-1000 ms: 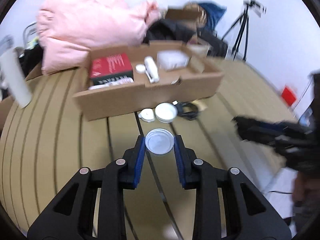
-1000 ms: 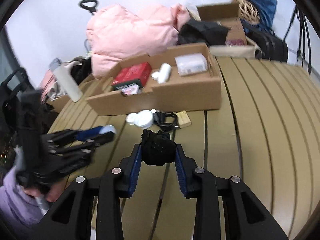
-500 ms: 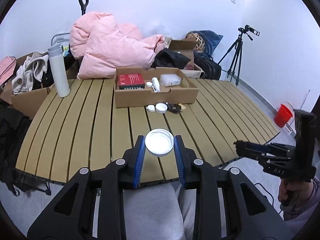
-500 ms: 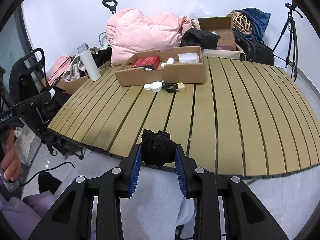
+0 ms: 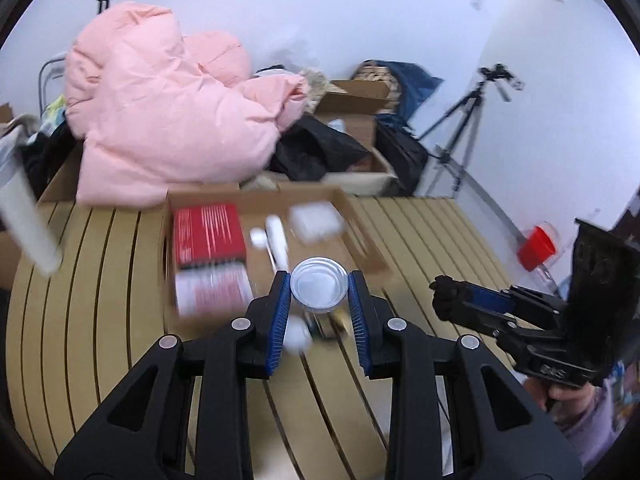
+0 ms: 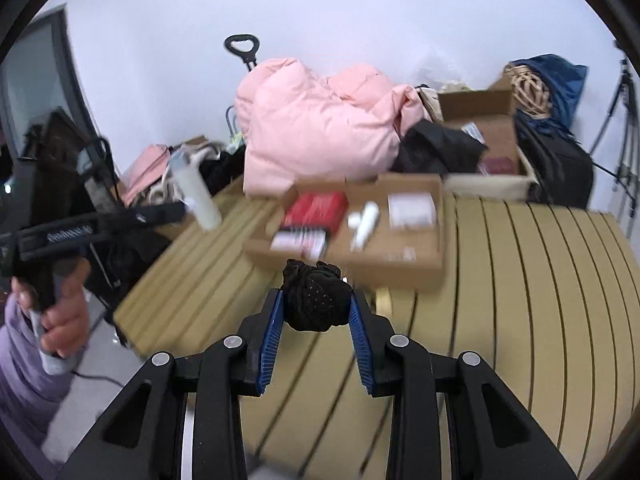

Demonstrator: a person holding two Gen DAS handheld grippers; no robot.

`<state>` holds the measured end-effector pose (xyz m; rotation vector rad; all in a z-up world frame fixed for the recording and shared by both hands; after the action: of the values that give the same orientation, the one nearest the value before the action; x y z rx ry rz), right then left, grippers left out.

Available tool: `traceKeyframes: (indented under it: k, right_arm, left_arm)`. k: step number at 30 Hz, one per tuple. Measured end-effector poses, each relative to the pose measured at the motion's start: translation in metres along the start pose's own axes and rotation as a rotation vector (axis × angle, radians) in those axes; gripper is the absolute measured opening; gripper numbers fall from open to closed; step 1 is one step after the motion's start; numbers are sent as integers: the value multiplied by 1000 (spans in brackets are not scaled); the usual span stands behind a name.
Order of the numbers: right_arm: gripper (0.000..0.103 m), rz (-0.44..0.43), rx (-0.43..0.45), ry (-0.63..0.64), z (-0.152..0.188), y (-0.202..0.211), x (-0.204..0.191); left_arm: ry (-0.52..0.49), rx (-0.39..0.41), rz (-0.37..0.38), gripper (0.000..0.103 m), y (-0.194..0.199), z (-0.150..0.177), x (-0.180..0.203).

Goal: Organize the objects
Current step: 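Carry the lid and pouch over the cardboard tray and open both grippers, then withdraw both grippers from the tray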

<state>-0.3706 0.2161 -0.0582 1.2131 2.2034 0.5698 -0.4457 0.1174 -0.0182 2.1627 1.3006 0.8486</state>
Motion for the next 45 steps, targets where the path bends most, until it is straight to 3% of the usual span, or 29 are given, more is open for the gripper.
traceKeyframes:
  k: [3, 6, 10, 12, 14, 16, 17, 18, 23, 27, 29, 32, 36, 39, 45]
  right_arm:
    - [36, -5, -68, -54, -50, -67, 27]
    - [36, 50, -148, -58, -72, -137, 51]
    - [36, 90, -259, -78, -64, -216, 74]
    - [37, 111, -298, -82, -53, -239, 84]
    - [39, 140, -320, -62, -43, -254, 90]
    - [49, 172, -340, -24, -35, -263, 92]
    - [73, 187, -336, -3, -35, -264, 92]
    - [88, 188, -316, 19, -36, -262, 90]
    - [88, 129, -226, -14, -64, -224, 82]
    - [88, 175, -195, 15, -90, -173, 77]
    - [88, 207, -196, 41, -94, -139, 77]
    - [88, 249, -204, 62, -83, -94, 77]
    - [88, 285, -207, 70, -57, -33, 70]
    - [88, 286, -198, 49, -38, -2, 60]
    - [88, 262, -134, 48, -13, 42, 24]
  left_arm:
    - [-50, -32, -117, 25, -77, -35, -25]
    - [26, -144, -143, 25, -152, -41, -53]
    - [43, -213, -154, 25, -217, -39, -71]
    - [27, -260, -199, 26, -241, -30, -80]
    - [37, -294, -187, 28, -256, -24, -83]
    - [45, -305, -163, 41, -261, -23, -86]
    - [45, -297, -159, 45, -260, -23, -87]
    - [44, -289, -163, 47, -258, -24, -87]
    - [63, -236, -166, 52, -214, -42, -89]
    - [46, -167, -175, 72, -148, -62, -82]
    - [-14, -147, -186, 82, -109, -63, -75]
    - [-91, -121, -255, 86, -46, -51, -76]
    - [-106, -52, -261, 94, 34, -28, -71]
    - [-98, -13, -269, 96, 65, -15, -63]
    - [-124, -37, -273, 96, 99, 33, -34]
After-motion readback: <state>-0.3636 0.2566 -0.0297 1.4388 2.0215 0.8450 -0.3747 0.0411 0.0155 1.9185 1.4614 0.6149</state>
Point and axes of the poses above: each gripper's, at about its wrist camera, not at the fingertips, and y roughly against the way its jaws point, x to its right, z to its underside, the point moved 9 cm from there along -y, roughly the way its jaws point, and after that the axes turned 1 degree about y, right-handed, at the moved point
